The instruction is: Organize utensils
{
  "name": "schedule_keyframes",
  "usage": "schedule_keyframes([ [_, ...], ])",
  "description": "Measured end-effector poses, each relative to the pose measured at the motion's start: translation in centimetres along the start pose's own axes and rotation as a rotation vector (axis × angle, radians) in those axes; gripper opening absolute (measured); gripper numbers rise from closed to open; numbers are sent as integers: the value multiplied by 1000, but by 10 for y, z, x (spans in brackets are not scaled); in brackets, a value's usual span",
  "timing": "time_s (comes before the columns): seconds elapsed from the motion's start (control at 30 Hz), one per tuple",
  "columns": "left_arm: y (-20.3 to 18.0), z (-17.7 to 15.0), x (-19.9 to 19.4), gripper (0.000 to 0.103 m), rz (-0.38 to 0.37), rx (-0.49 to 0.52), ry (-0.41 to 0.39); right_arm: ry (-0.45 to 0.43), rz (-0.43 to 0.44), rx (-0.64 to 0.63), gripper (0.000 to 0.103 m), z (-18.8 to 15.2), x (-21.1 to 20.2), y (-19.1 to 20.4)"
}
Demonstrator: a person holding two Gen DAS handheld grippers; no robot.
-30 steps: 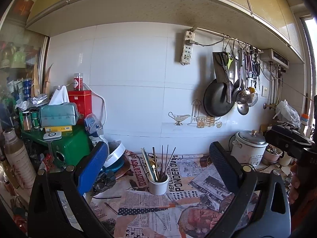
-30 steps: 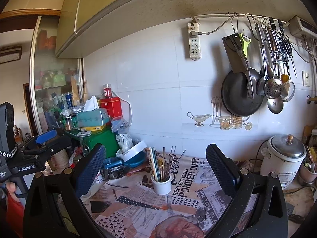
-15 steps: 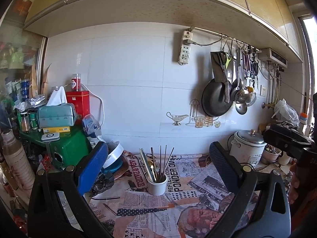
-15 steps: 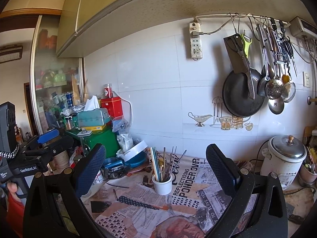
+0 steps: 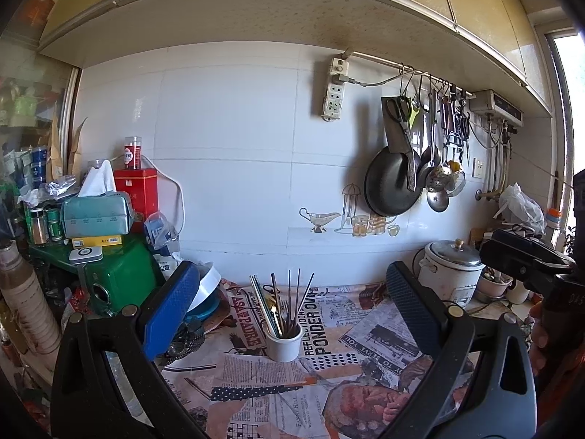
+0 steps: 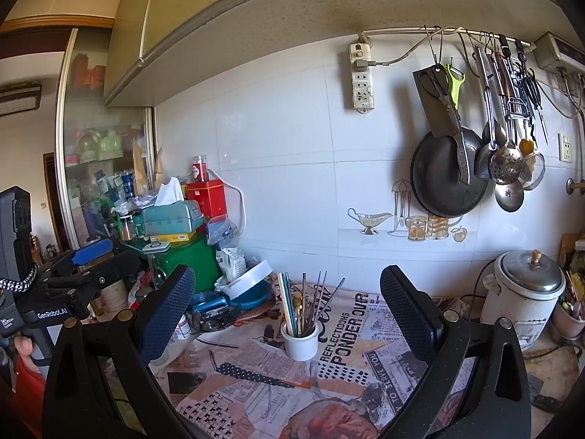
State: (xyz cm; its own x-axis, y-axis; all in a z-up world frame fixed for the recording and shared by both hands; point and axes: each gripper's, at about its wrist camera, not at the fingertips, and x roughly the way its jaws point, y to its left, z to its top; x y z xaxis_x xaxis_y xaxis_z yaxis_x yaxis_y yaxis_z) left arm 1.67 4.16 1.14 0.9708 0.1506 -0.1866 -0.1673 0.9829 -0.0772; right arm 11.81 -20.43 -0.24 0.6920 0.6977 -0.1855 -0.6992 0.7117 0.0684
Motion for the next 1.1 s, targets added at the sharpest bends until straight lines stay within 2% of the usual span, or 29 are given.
schedule_keyframes([
  [0.67,2,2,-1,102,-37,-9,-2,-16,-15,-3,101,2,-3,6],
  [1.1,-2,2,9,102,-31,-8,8,-8,-8,-3,101,3,3,0],
])
